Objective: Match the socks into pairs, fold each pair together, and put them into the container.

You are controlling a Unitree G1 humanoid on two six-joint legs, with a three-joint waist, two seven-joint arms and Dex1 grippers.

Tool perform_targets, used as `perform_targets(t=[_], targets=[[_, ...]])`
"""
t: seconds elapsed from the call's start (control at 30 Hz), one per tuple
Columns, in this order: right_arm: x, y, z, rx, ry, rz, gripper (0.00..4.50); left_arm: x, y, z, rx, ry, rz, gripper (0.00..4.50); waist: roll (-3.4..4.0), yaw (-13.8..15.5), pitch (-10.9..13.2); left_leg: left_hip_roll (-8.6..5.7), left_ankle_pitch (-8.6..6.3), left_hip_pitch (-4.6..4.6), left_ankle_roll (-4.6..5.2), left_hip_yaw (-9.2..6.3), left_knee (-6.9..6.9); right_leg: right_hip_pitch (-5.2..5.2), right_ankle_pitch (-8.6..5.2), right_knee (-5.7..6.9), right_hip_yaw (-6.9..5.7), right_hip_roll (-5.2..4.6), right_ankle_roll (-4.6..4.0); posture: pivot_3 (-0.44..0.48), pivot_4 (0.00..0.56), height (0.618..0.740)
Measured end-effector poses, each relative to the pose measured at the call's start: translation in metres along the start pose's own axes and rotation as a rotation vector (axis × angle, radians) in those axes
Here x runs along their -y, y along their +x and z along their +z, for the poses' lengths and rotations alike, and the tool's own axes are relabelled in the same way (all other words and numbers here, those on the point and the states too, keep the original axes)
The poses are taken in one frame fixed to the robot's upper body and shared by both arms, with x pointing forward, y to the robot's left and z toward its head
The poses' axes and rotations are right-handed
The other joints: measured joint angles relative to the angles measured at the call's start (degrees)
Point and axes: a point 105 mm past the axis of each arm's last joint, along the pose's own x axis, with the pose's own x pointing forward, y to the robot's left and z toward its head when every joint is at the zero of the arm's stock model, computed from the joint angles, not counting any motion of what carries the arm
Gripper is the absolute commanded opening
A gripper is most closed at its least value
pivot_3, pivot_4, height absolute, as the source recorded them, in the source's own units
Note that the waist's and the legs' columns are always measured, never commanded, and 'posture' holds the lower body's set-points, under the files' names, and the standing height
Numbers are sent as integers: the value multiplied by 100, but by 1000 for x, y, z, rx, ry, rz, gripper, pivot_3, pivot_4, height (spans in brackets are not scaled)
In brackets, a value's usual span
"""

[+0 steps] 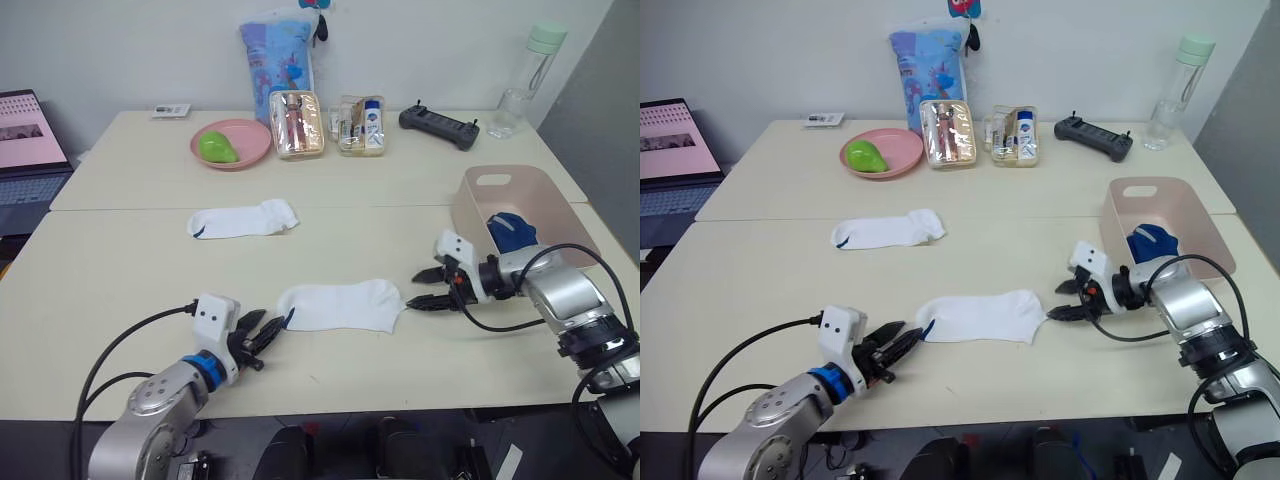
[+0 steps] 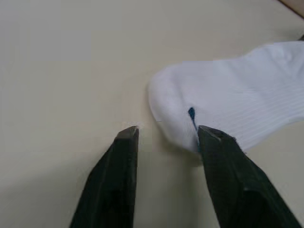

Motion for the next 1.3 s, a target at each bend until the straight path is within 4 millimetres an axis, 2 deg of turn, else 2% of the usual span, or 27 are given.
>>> perform_targets(t=[0.07, 0.1, 0.2, 0.3, 0.4, 0.47, 0.67, 0.7, 0.83, 0.93, 1.03, 1.07, 1.2, 1.23, 1.3], targets=[[-6, -5, 7, 27, -72, 12, 3391, -9, -10, 3, -6, 34, 5, 3259, 1, 0, 0, 2, 0, 0, 0, -2, -2, 0, -1, 0, -3, 1, -1, 0, 150, 740], [-14, -7, 11, 44, -158, 24, 3391, -15, -19, 9, -4, 79, -21, 3259, 1, 6, 0, 3, 0, 0, -1, -5, -2, 1, -2, -1, -9, 1, -2, 0, 150, 740], [-31, -2, 13, 70, -257, 66, 3391, -16, -27, 20, 0, 183, -101, 3259, 3, 8, -1, 1, 0, 2, -1, -1, -1, 6, -2, -5, -4, 0, -2, 0, 150, 740], [-53, 9, 7, 90, -339, 119, 3391, -9, -23, 25, 10, 329, -207, 3259, 2, 26, -1, -3, 0, 1, -1, 1, 1, 6, -1, -6, 0, -2, -2, 0, 150, 740], [-67, 20, -3, 76, -409, 146, 3391, 1, -8, 30, 19, 496, -307, 3259, 1, 82, -2, -4, 0, 2, -1, 3, 1, 6, -1, -5, 1, -2, -2, 0, 150, 740], [-70, 23, -9, 68, -420, 139, 3391, 6, -1, 23, -11, 609, -364, 3259, 2, 97, -1, -4, 0, 3, -1, 8, -2, 3, -1, -6, 4, -2, -2, 0, 150, 740], [-68, 30, -12, 68, -420, 94, 3391, 11, 12, -1, -74, 762, -447, 3259, 3, 99, -1, 1, 0, 4, -1, 7, -2, 2, -1, -4, 0, -1, -2, 0, 150, 740], [-67, 31, -14, 66, -416, 88, 3391, 11, 15, -1, -66, 793, -455, 3259, 3, 109, -1, 1, 0, 4, -1, 7, -2, 4, -1, -4, 0, -1, -2, 0, 150, 740], [-64, 39, -18, 46, -447, 84, 2453, 11, 27, 5, -39, 896, -491, 3334, 8, 125, -6, -3, 1, 11, 0, 9, 1, 9, 0, -2, 2, -1, -1, 0, 150, 740], [-61, 41, -18, 40, -489, 83, 1314, 9, 35, 8, -28, 928, -502, 2725, 10, 125, -9, -4, 1, 12, 0, 10, 2, 10, 0, 0, 2, -1, 0, 0, 150, 740], [-55, 42, -15, 56, -485, 56, 190, 10, 39, 7, -20, 929, -508, 1780, 10, 123, -9, -3, 1, 13, 0, 10, 2, 9, 0, 4, 3, -1, 0, 0, 150, 740], [-54, 42, -14, 59, -488, 56, 0, 10, 40, 6, -21, 925, -510, 1470, 10, 122, -9, -3, 1, 13, 0, 9, 2, 8, 0, 5, 2, -1, 0, 0, 150, 740], [-55, 39, -10, 90, -455, 65, 0, 10, 40, 3, -32, 909, -515, 189, 10, 121, -9, -2, 1, 12, 0, 7, 1, 8, 0, 5, 2, -1, 0, 0, 150, 740], [-55, 38, -7, 97, -450, 65, 0, 10, 39, 2, -33, 904, -515, 29, 10, 121, -9, -2, 1, 12, 0, 7, 2, 7, 0, 5, 2, -1, -1, 0, 150, 740], [-55, 36, -2, 104, -456, 79, 0, 10, 39, 2, -28, 907, -512, 29, 10, 121, -9, -1, 1, 12, 0, 7, 1, 7, 0, 5, 0, -1, -1, 0, 150, 740]])
